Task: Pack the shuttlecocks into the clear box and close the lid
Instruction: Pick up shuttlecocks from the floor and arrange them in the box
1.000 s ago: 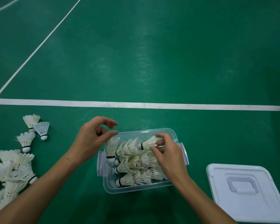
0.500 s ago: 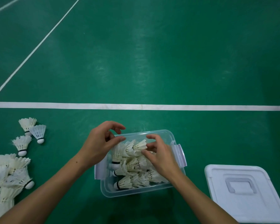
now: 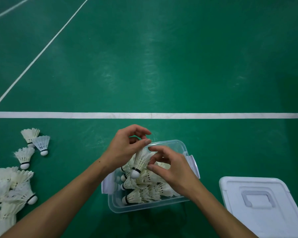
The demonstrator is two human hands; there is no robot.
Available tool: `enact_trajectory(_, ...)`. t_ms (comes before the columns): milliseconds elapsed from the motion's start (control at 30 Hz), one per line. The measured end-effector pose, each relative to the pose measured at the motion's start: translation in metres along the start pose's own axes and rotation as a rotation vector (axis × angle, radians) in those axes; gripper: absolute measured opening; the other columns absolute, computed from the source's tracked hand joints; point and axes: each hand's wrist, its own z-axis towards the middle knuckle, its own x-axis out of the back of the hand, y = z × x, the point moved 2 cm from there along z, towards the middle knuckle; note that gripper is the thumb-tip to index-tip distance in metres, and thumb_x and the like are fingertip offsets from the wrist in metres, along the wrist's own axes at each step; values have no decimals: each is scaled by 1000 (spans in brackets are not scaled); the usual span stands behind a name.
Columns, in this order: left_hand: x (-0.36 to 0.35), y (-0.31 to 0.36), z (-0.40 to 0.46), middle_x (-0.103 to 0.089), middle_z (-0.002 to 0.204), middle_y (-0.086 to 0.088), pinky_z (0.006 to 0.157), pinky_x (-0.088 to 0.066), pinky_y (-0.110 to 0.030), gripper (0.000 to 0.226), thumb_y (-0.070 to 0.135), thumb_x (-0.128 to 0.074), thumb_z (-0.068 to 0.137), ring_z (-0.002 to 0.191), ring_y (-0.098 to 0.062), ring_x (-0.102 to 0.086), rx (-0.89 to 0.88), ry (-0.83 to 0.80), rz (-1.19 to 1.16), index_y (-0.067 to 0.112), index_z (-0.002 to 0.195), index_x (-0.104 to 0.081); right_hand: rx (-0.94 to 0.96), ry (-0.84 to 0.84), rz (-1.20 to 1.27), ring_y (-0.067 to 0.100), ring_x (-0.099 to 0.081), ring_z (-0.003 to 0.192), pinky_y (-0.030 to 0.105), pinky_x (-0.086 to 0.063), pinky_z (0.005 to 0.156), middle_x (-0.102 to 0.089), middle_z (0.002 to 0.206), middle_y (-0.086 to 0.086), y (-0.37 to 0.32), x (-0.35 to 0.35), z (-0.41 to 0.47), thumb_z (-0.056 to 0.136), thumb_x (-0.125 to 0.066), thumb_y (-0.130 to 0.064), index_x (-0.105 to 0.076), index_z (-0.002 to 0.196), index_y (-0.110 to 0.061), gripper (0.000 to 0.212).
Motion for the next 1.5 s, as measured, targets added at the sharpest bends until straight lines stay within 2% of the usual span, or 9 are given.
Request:
enact_trajectory(100,-6,3,-1,-72,93,-9,60,-52,-24,14,14,-78,92,70,-18,-62,-4,33,-19,19,104,-74,22,25,9,9,-72,103,31,-57,101,-75,101,-14,1,4,-6,92,-81,-21,-72,124,-26,34)
enact_trajectory(233,-16,6,-4,-73,95,-8,73,-62,-35,13,14,-78,92,77,-26,-71,12,29,-20,18,104,-74,28,27,-35,14,-64,106,28,-55,96,-61,106,-13,0,7,-9,88,-83,-42,-73,99,-36,16)
enact_trajectory(333,-18,9,-8,-76,97,-2,73,-64,-34,13,15,-76,94,84,-27,-75,-7,42,-21,17,106,-73,52,2,13,16,-67,111,27,-56,96,-67,112,-12,-1,6,-11,90,-82,-34,-74,95,-25,13)
enact_trajectory(500,6,-7,-20,-76,103,8,83,-64,-34,14,22,-76,95,93,-13,-74,-15,185,151,23,108,-71,-93,216,-83,2,-72,91,22,-59,79,-75,96,-15,12,34,-21,92,-78,-38,-71,93,-31,10)
enact_trajectory(633,3,-26,-42,-71,109,14,88,-63,-27,29,26,-83,87,97,-1,-71,60,119,286,26,112,-69,-149,364,-374,2,-67,70,22,-50,66,-72,88,-18,30,46,-24,94,-76,-38,-68,88,-31,12)
enact_trajectory(833,-17,-41,-47,-66,125,12,98,-57,-29,48,18,-85,86,109,-1,-62,48,95,497,25,128,-66,-90,310,-762,5,-63,76,25,-50,64,-70,84,-16,31,26,-10,98,-70,-39,-67,93,-31,10)
enact_trajectory(1100,-25,-56,-39,-67,122,8,94,-60,-31,37,8,-78,90,99,-4,-64,11,107,584,22,124,-68,-166,141,-572,-1,-64,72,13,-53,67,-72,84,-11,41,4,22,98,-73,-23,-72,92,-19,8)
enact_trajectory(1300,-31,-64,-37,-64,116,9,87,-62,-32,34,9,-82,87,94,-5,-65,-4,134,584,21,116,-69,-325,109,-425,10,-69,67,36,-64,67,-68,81,-6,50,-10,26,95,-78,-25,-65,85,-21,16)
enact_trajectory(1500,-17,-44,-48,-57,118,12,92,-59,-24,45,25,-88,83,101,-3,-63,-36,161,504,25,123,-66,-277,245,-418,6,-67,96,32,-61,91,-69,105,-13,36,17,13,90,-81,-39,-66,119,-20,38)
